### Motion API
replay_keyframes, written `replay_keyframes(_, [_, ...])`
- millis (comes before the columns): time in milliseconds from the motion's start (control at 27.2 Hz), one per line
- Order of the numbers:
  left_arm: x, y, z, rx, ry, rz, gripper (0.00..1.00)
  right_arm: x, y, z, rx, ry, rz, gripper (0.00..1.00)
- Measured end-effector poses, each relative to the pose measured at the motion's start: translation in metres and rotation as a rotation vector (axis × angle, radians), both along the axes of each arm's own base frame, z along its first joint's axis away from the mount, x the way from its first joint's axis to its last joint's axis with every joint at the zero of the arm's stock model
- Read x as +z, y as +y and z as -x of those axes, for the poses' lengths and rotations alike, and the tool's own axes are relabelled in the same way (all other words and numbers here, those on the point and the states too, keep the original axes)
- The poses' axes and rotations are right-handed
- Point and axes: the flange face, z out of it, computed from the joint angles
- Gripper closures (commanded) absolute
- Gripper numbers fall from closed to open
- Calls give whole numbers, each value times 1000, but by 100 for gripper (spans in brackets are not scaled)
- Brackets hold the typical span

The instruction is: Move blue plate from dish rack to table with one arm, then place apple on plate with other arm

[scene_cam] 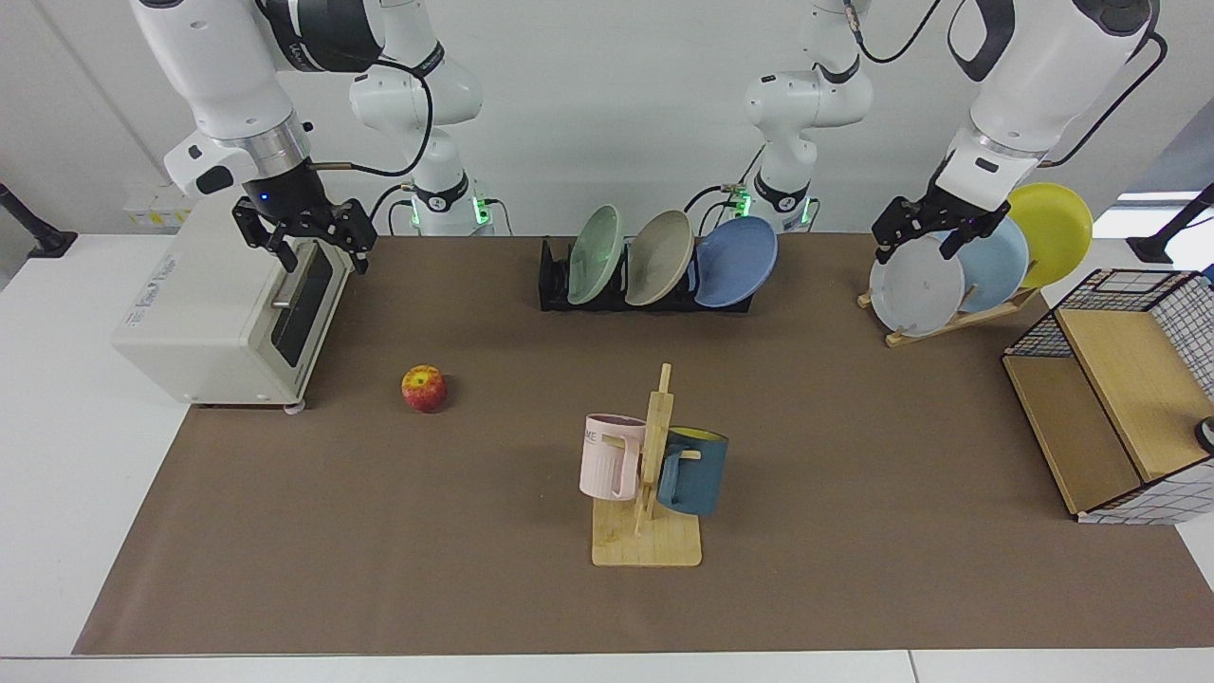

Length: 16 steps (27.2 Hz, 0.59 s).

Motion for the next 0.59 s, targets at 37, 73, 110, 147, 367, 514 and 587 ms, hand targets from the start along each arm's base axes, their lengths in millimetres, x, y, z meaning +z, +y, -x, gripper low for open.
replay_keyframes(37, [0,0,0,-1,0,0,0,0,1,0,1,0,0,0])
replay_keyframes(73, [0,-1,0,-1,1,0,0,0,2,0,3,0,-2,0])
replay_keyframes(110, [-1,-1,0,-2,2,0,0,0,3,0,4,0,-4,0])
replay_keyframes(147, [-1,-1,0,-2,3,0,0,0,4,0,5,0,-5,0])
replay_keyframes(367, [-3,-5,1,-7,7,-1,0,-4,12,-1,-4,0,-7,0])
replay_keyframes(514, [-6,-10,1,-14,12,-2,0,-25,26,-5,-10,-4,-8,0])
replay_keyframes(587, [-6,-12,1,-17,13,-2,0,-42,32,-8,-8,-2,-8,0])
